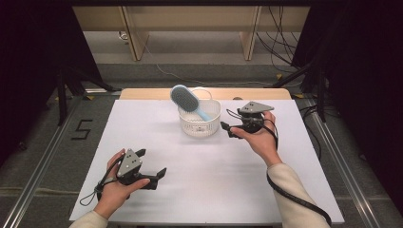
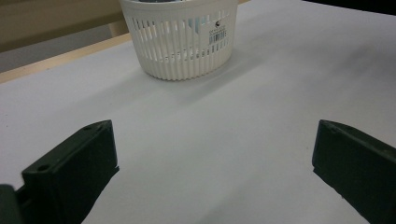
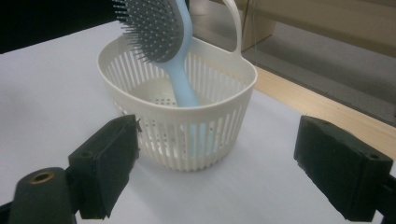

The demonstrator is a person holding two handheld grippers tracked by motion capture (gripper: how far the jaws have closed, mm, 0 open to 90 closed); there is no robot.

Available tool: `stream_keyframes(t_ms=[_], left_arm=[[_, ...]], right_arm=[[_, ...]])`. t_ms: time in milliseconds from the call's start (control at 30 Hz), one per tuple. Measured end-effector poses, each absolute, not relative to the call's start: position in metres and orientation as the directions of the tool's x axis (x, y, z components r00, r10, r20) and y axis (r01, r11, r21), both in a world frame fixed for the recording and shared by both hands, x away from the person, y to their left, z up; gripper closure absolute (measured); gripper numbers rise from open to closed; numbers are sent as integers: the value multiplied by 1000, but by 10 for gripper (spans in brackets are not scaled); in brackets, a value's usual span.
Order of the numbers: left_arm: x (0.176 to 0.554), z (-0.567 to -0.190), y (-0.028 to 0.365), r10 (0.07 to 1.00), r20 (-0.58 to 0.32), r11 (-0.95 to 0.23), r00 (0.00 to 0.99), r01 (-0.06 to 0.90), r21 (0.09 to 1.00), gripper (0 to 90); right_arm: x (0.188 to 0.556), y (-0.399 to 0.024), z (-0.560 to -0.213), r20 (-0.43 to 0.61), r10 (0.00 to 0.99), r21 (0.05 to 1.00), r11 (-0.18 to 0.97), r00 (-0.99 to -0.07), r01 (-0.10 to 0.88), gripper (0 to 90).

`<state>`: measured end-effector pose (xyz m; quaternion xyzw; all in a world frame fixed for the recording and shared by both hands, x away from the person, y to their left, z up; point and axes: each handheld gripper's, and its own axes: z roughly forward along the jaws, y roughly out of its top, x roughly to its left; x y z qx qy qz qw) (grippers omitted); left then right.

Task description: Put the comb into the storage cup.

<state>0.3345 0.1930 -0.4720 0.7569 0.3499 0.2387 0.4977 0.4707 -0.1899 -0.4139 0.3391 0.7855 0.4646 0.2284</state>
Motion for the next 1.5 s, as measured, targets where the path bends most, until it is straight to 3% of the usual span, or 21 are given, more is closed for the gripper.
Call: stream_keyframes(t_ms=[1500], left_arm=[[334, -472, 194, 769, 10, -256, 639, 293, 921, 1]], right_arm=[[398, -252, -431, -25, 746, 900, 306, -665, 309, 130]])
